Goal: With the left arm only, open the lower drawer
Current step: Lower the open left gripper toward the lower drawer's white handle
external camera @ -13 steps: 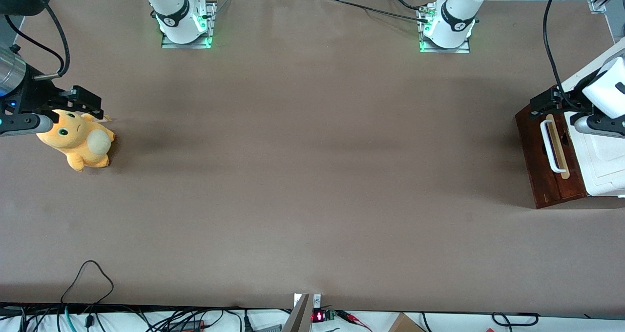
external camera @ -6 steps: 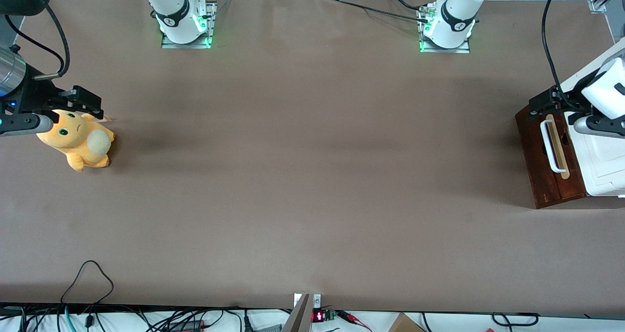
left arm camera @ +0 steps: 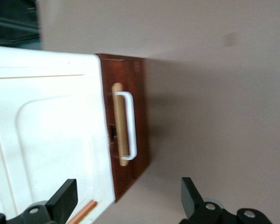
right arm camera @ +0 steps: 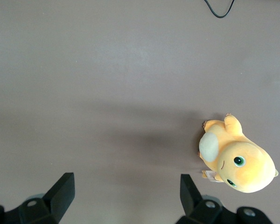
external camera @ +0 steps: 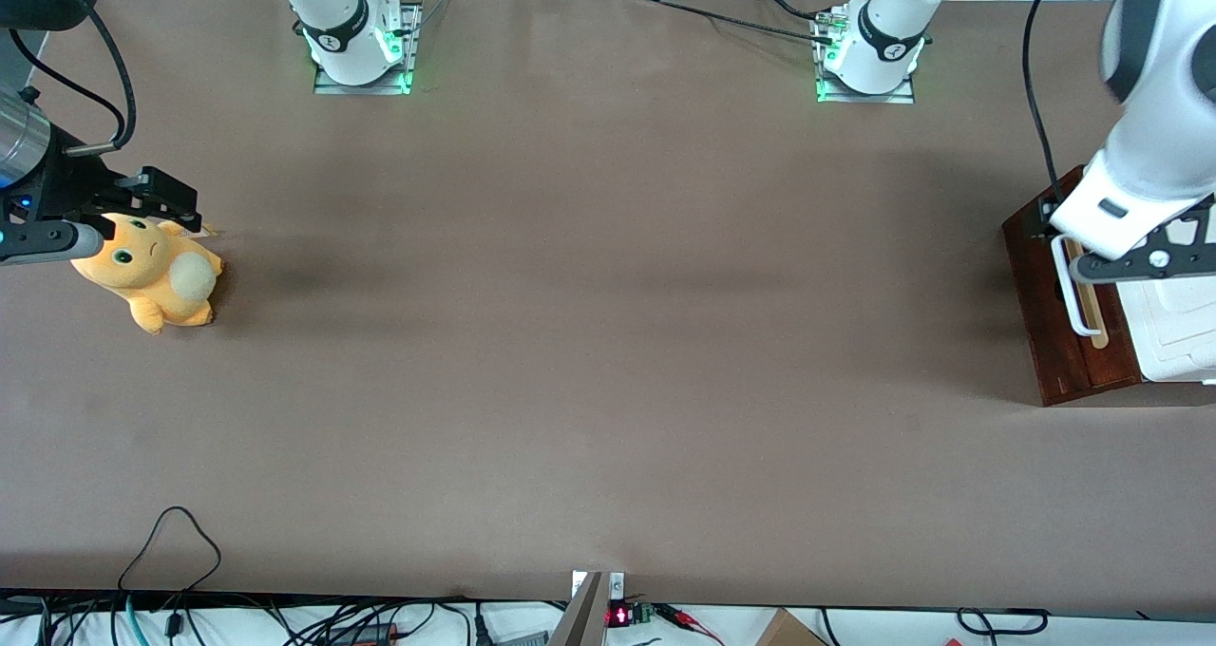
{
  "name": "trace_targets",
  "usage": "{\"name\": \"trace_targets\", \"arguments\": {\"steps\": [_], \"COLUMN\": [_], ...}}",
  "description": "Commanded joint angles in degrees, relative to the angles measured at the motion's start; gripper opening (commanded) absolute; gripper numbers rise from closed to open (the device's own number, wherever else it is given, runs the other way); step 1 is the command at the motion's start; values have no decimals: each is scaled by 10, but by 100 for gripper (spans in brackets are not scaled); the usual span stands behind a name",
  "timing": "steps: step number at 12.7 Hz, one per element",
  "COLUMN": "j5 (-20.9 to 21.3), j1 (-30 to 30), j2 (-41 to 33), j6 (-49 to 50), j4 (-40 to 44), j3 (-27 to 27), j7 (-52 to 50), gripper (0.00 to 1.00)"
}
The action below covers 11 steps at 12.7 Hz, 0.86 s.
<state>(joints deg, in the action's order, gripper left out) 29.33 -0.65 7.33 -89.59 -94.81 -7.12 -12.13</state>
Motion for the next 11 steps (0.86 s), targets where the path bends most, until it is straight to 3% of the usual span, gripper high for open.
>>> {"name": "trace_targets", "arguments": {"steps": [1, 8, 11], "j5": [115, 375, 435], "j1": [10, 12, 13], "j2": [23, 98, 132], "j6": [6, 21, 52], "j4": [-56, -254, -283], "j3": [-42, -99, -101], "j7": [-106, -358, -393], "gripper": [97, 94, 92]}}
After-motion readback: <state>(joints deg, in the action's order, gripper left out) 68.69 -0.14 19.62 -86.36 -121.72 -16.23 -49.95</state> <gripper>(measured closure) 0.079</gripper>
